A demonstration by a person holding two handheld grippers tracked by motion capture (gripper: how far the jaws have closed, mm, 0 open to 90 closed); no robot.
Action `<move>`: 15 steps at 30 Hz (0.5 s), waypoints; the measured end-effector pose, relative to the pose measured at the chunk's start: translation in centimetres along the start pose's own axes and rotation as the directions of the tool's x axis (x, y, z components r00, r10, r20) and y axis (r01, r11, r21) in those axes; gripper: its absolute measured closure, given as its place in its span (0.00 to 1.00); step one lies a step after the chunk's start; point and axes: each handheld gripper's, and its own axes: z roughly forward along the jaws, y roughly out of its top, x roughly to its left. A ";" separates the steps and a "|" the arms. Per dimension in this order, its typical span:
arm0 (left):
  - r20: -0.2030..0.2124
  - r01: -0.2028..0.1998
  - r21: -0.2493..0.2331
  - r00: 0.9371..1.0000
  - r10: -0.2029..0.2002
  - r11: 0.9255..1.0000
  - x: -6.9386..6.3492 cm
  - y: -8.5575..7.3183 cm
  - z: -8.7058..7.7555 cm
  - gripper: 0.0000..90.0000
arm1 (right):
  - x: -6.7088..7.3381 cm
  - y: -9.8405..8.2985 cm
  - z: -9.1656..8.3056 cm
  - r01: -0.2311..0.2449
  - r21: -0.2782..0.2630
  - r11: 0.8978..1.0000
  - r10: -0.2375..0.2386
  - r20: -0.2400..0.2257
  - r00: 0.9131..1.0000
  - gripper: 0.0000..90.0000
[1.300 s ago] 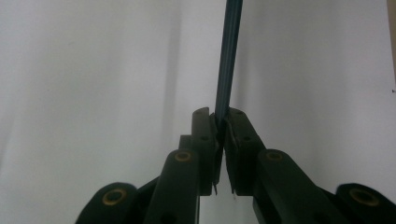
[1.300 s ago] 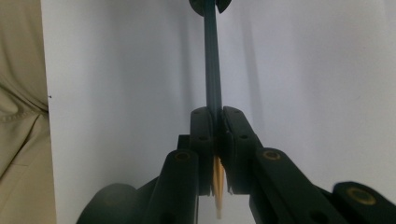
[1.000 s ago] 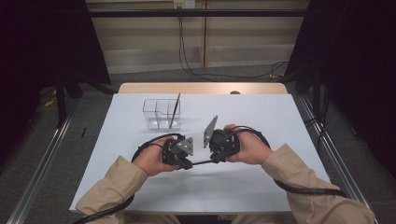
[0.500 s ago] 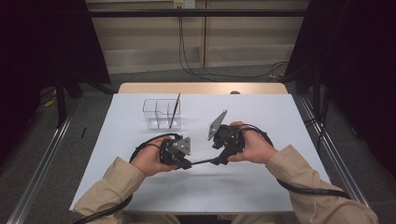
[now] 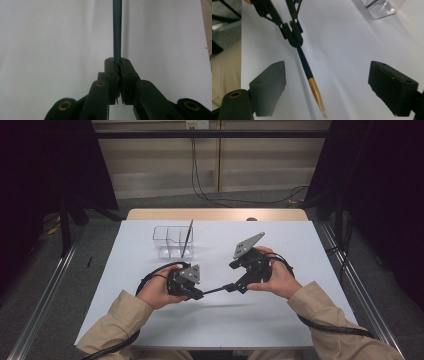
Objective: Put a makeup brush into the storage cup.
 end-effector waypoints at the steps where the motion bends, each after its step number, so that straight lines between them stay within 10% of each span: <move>1: 0.000 0.001 -0.001 1.000 -0.001 1.000 0.0 0.0 0.0 0.95 | -0.1 -0.2 -0.1 -0.011 -0.032 0.999 0.011 0.007 1.000 0.15; 15: 0.000 0.034 -0.080 0.999 -0.034 0.996 0.0 -0.7 0.1 0.95 | -0.3 -1.9 -0.4 -0.088 -0.270 0.959 0.091 -0.004 0.996 0.13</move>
